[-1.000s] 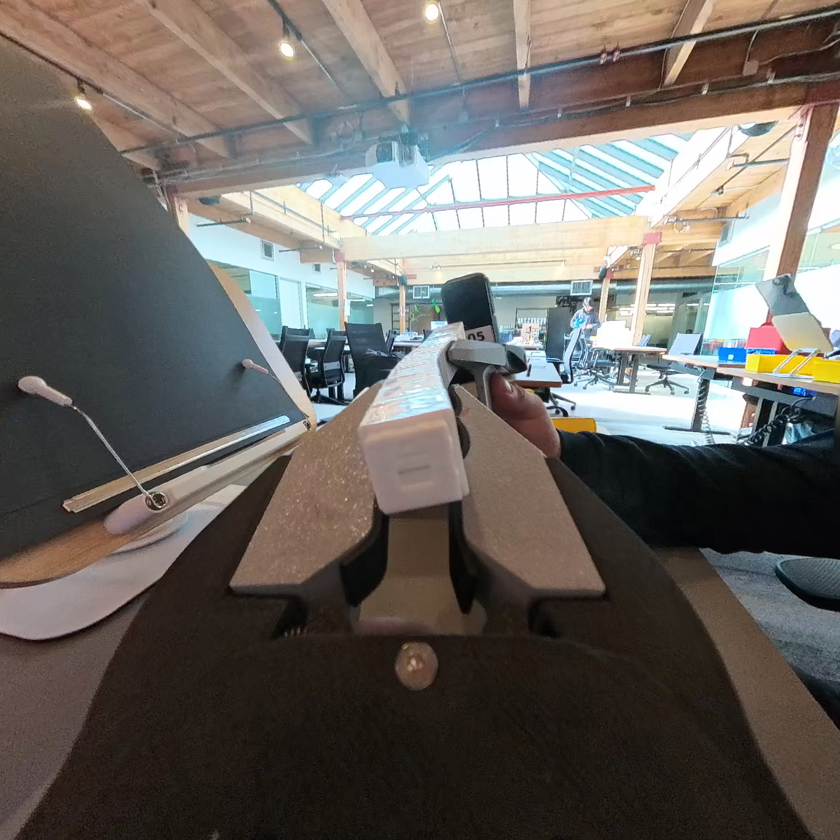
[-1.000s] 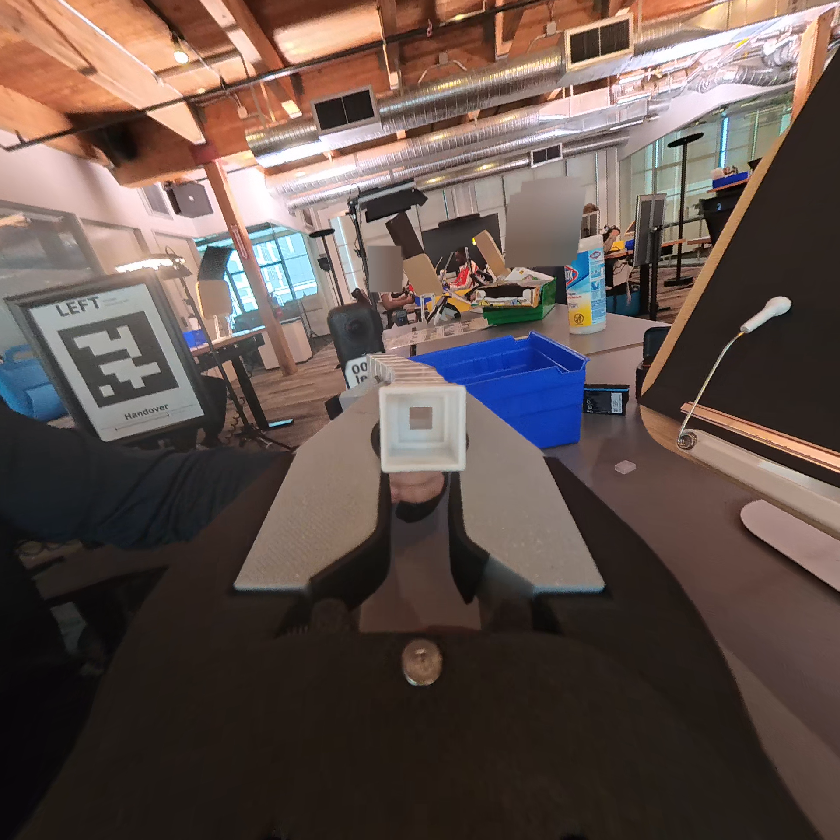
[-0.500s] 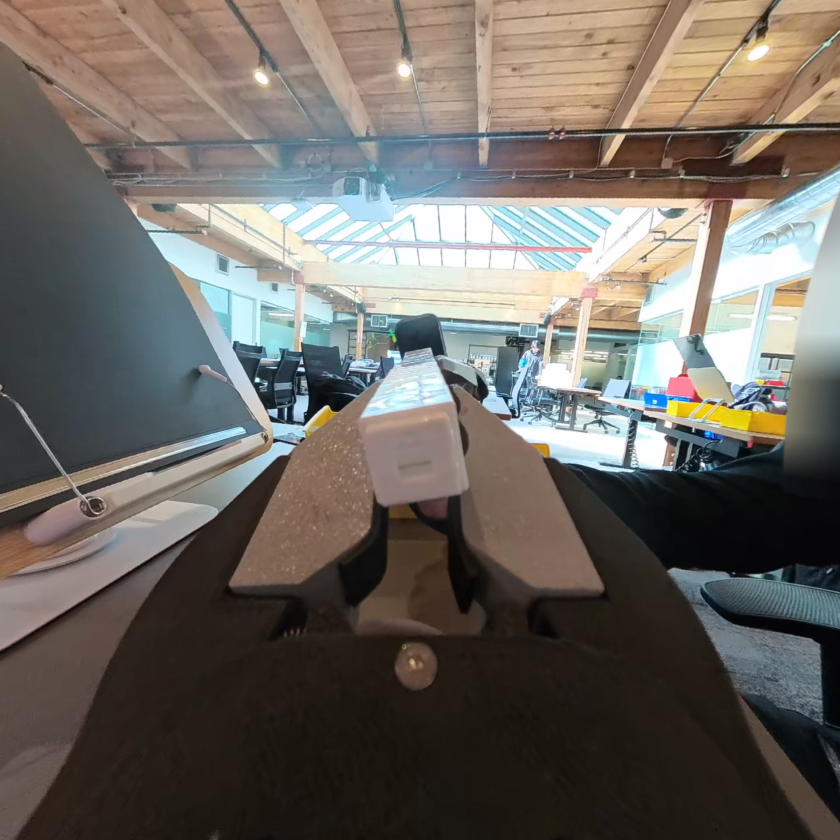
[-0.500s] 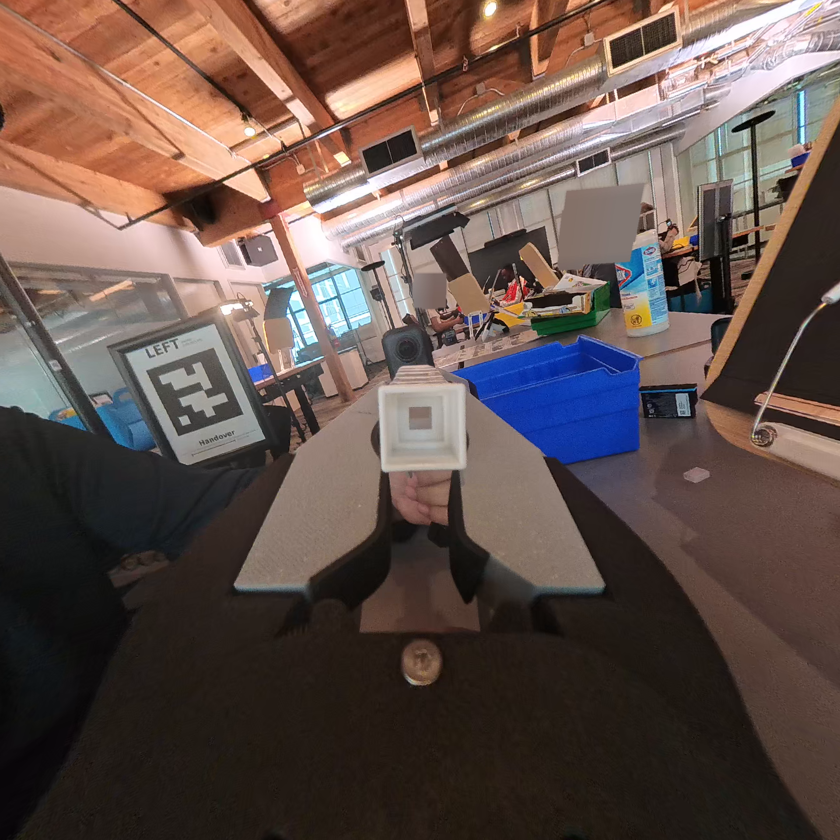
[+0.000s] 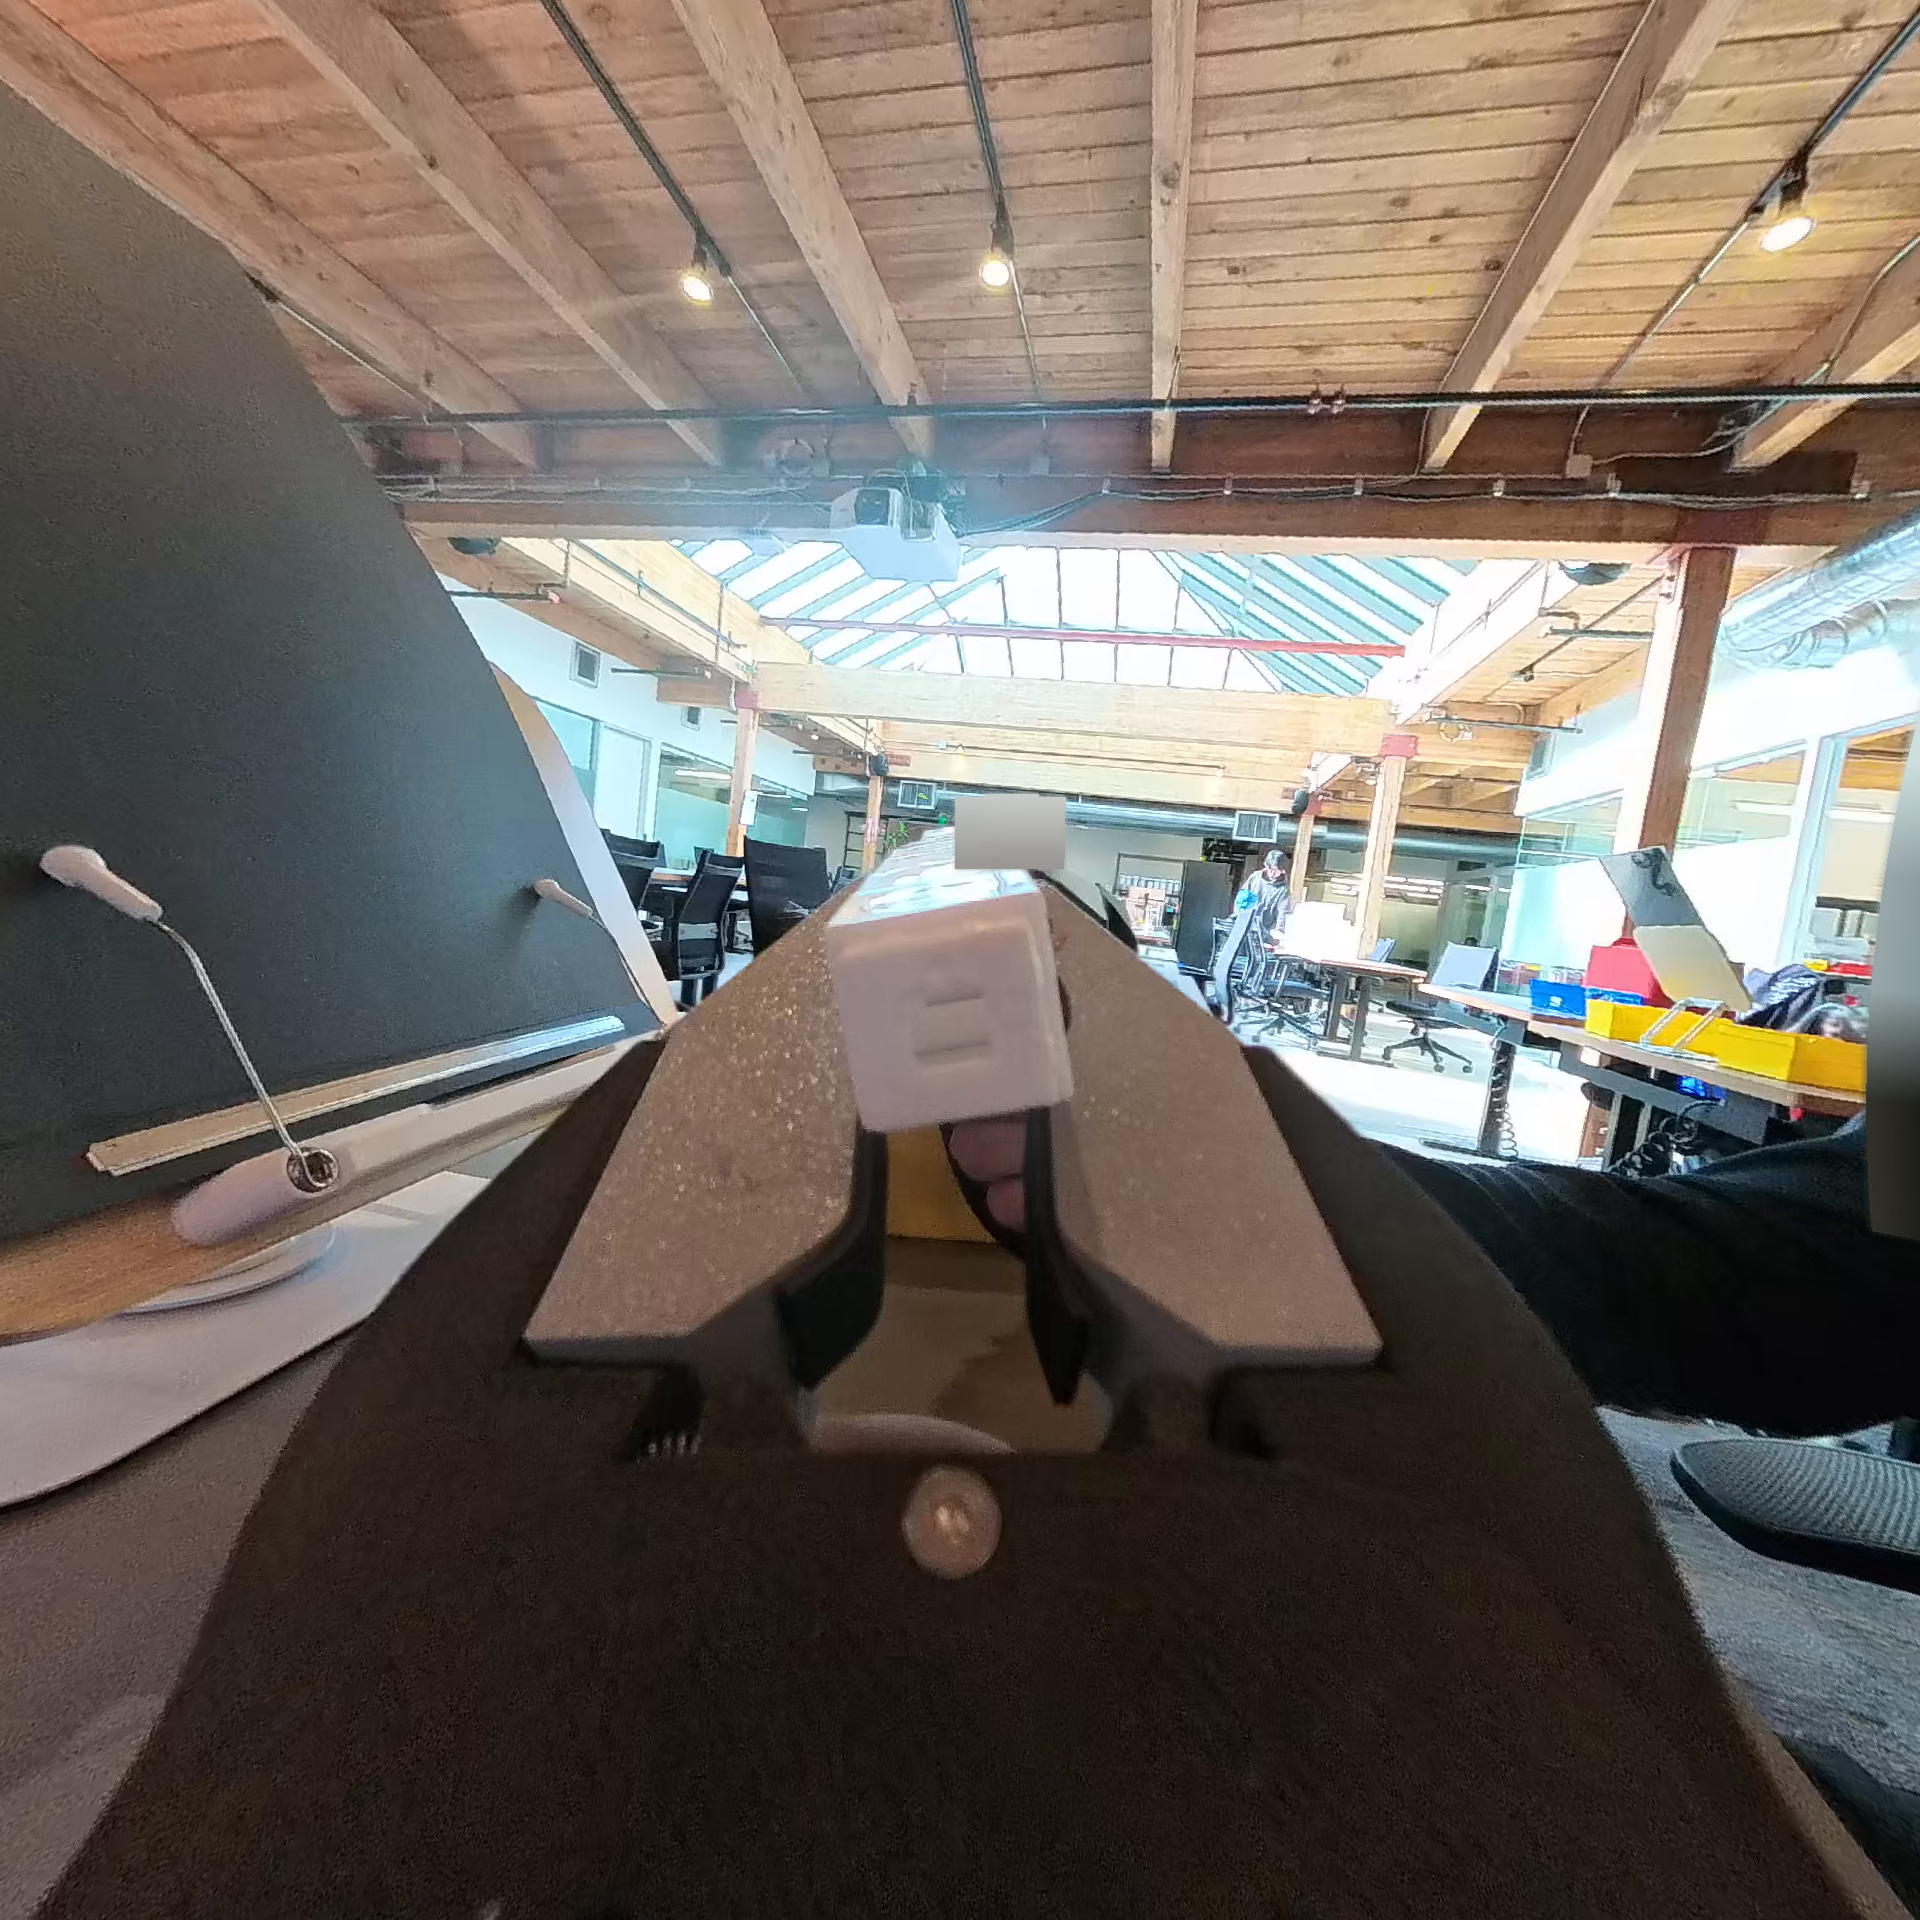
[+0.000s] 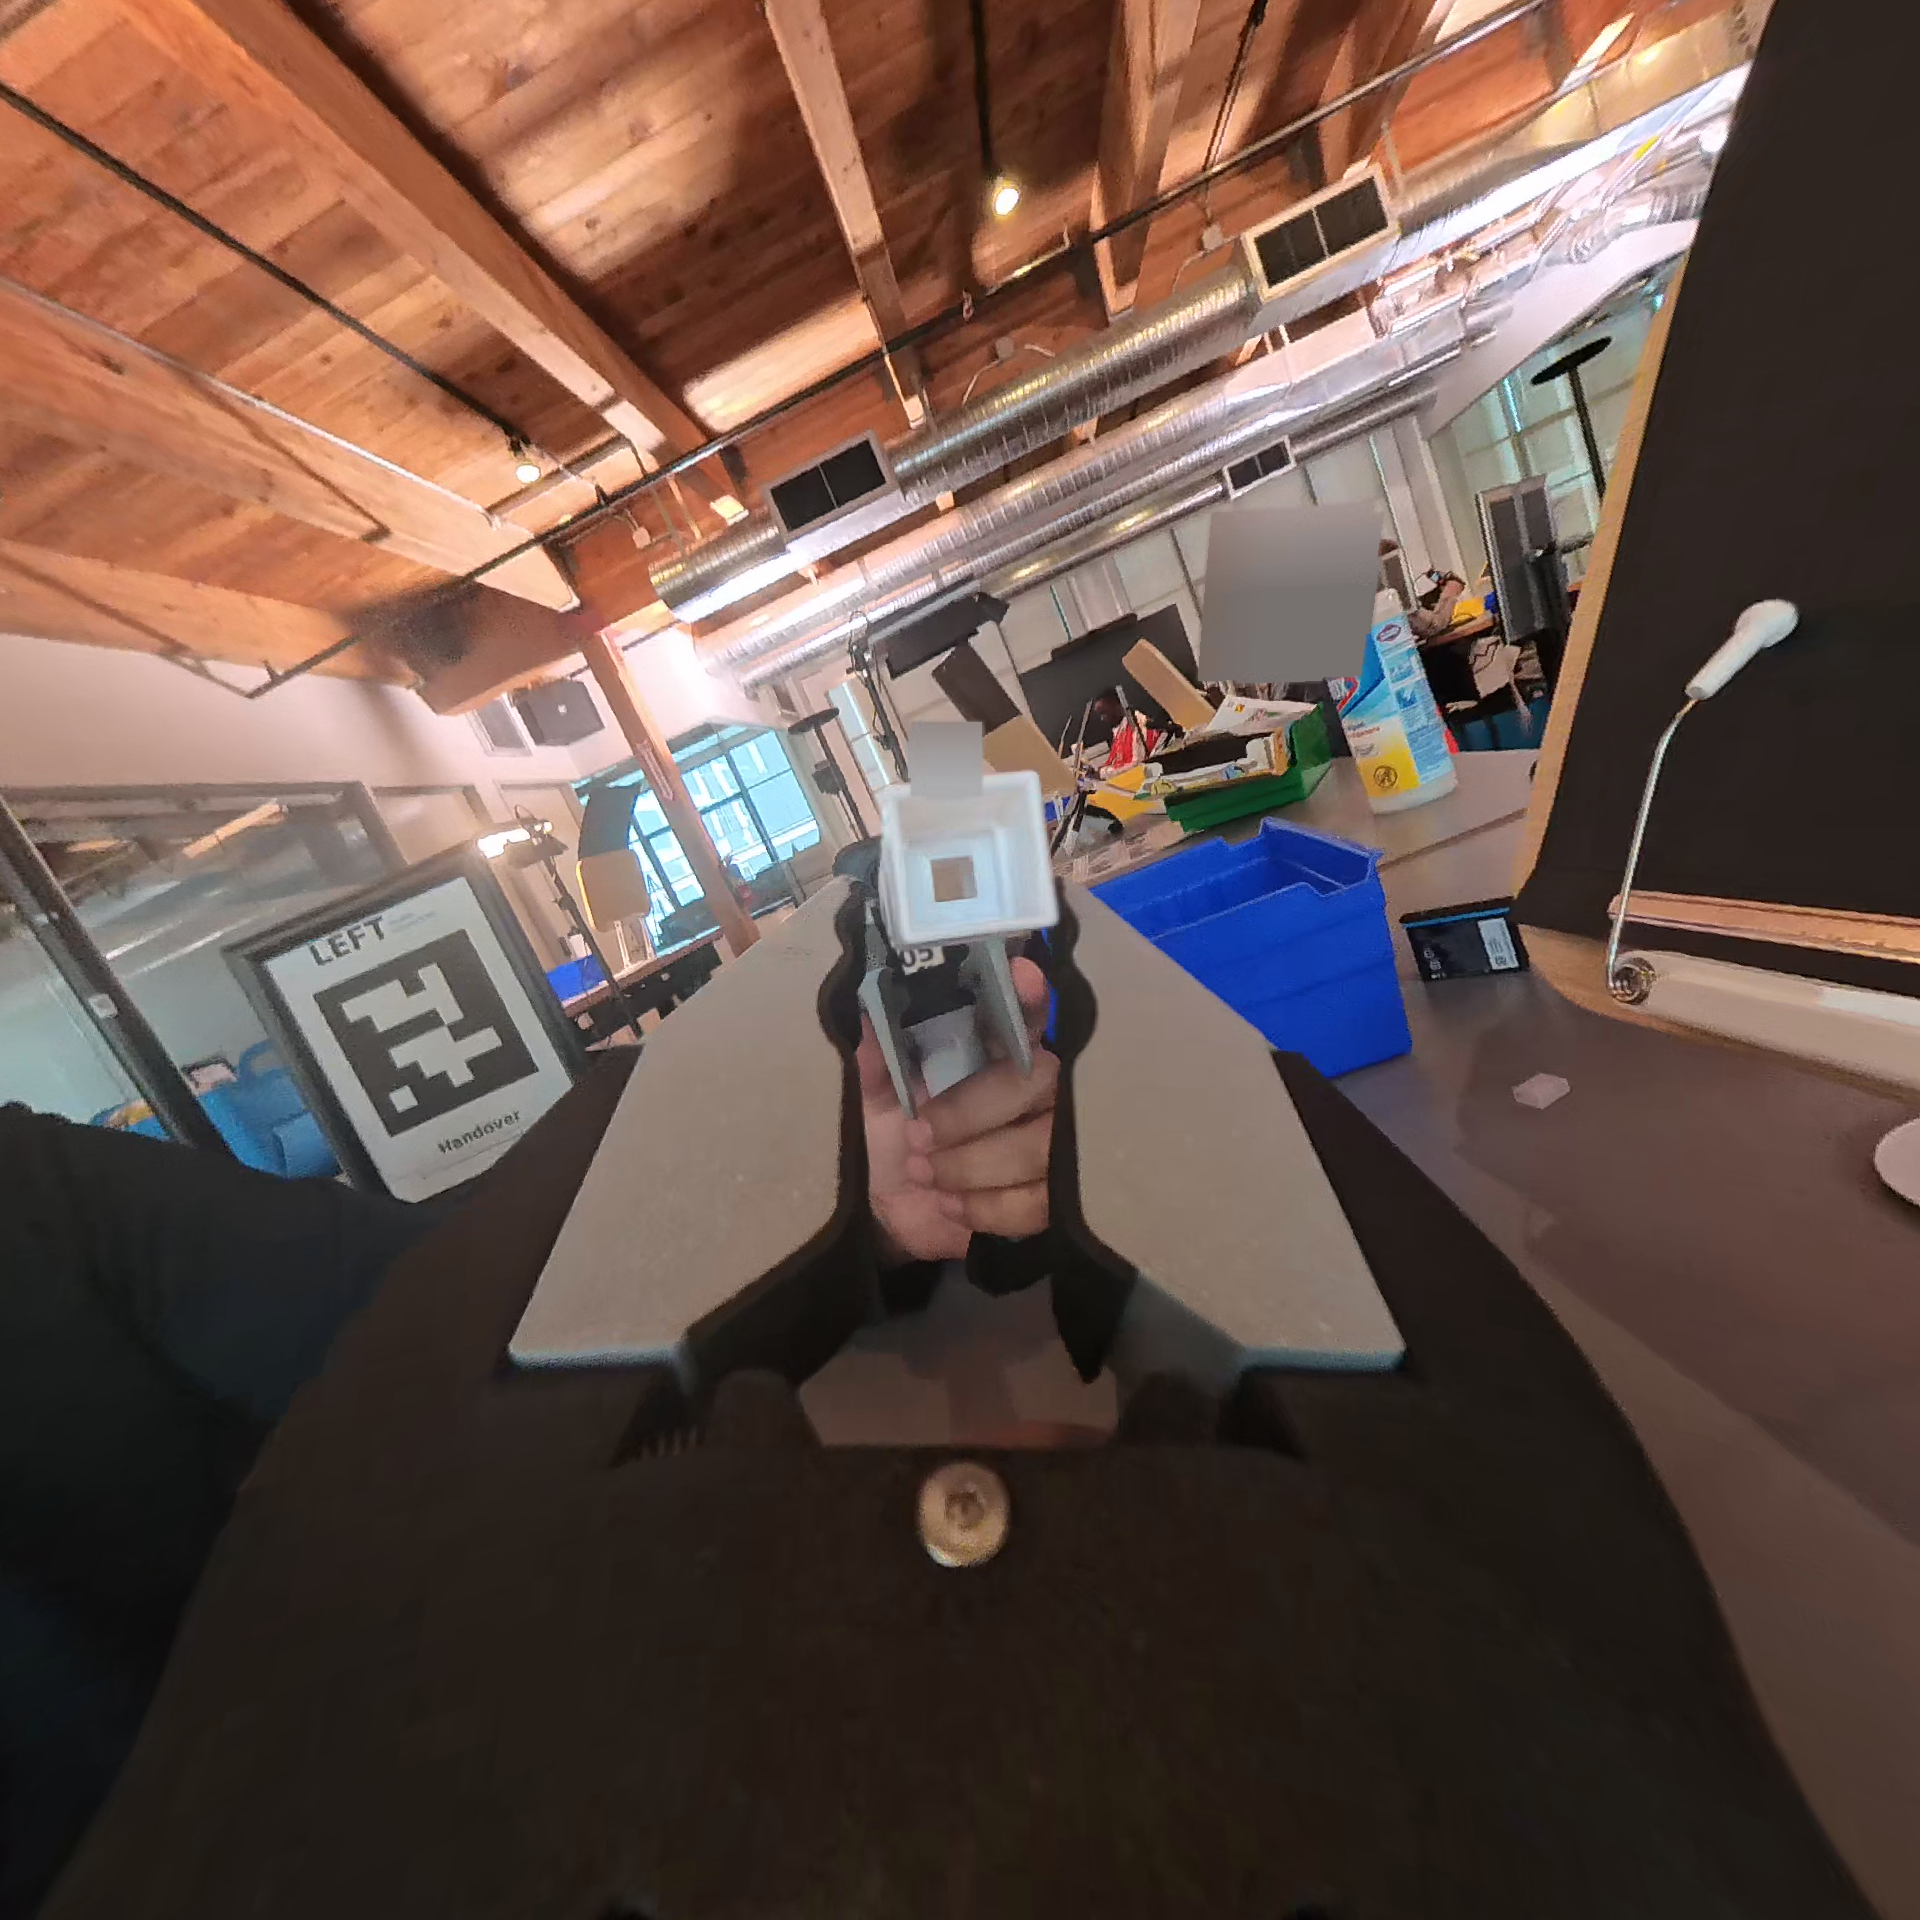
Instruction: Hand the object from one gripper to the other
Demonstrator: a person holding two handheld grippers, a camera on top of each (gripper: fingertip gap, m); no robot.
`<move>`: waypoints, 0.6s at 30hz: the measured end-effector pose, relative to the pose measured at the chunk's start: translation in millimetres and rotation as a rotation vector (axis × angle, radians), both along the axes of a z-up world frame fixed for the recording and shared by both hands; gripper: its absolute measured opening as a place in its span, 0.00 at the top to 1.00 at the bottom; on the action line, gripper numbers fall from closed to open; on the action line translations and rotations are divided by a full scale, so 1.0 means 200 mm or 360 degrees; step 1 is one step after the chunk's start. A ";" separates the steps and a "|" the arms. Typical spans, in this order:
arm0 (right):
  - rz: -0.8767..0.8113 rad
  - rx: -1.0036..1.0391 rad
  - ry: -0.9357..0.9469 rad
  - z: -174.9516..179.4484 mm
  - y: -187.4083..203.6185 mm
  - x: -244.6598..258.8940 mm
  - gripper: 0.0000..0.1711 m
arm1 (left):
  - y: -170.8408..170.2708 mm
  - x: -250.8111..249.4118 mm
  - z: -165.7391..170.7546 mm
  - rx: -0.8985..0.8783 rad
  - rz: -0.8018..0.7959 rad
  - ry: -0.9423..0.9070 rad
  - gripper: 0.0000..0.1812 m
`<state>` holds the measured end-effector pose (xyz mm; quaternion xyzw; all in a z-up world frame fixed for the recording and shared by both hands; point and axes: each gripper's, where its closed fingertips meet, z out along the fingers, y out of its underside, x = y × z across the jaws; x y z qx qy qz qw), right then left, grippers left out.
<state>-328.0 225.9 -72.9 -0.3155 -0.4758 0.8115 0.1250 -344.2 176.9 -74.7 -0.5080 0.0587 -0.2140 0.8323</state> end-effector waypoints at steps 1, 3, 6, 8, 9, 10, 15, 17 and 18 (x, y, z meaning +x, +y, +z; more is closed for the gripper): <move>0.0011 0.0025 0.0012 0.00 -0.01 0.01 0.86 | 0.00 0.00 0.00 -0.0003 0.0003 0.0001 0.89; 0.0010 0.0093 0.0004 -0.03 -0.03 0.00 0.88 | 0.00 0.00 -0.01 -0.0011 -0.0018 -0.0013 0.89; 0.0022 0.0106 0.0033 -0.02 -0.04 0.02 0.89 | 0.00 0.01 0.00 -0.0005 -0.0047 -0.0022 0.89; 0.0054 0.0112 0.0053 -0.01 -0.05 0.03 0.89 | -0.01 0.02 0.00 -0.0001 -0.0041 0.0023 0.88; 0.0063 0.0118 0.0063 -0.01 -0.06 0.04 0.89 | -0.01 0.03 0.00 -0.0002 -0.0037 0.0041 0.88; 0.0071 0.0120 0.0069 -0.01 -0.06 0.04 0.89 | -0.01 0.03 0.00 -0.0003 -0.0038 0.0048 0.88; 0.0071 0.0094 0.0062 -0.02 -0.06 0.04 0.89 | -0.01 0.02 -0.01 -0.0018 -0.0046 0.0025 0.88; 0.0056 0.0083 0.0050 -0.01 -0.05 0.03 0.89 | 0.00 0.02 -0.01 -0.0028 -0.0044 0.0008 0.88; 0.0044 0.0074 0.0050 -0.01 -0.04 0.03 0.89 | 0.01 0.02 -0.01 -0.0034 -0.0052 -0.0010 0.88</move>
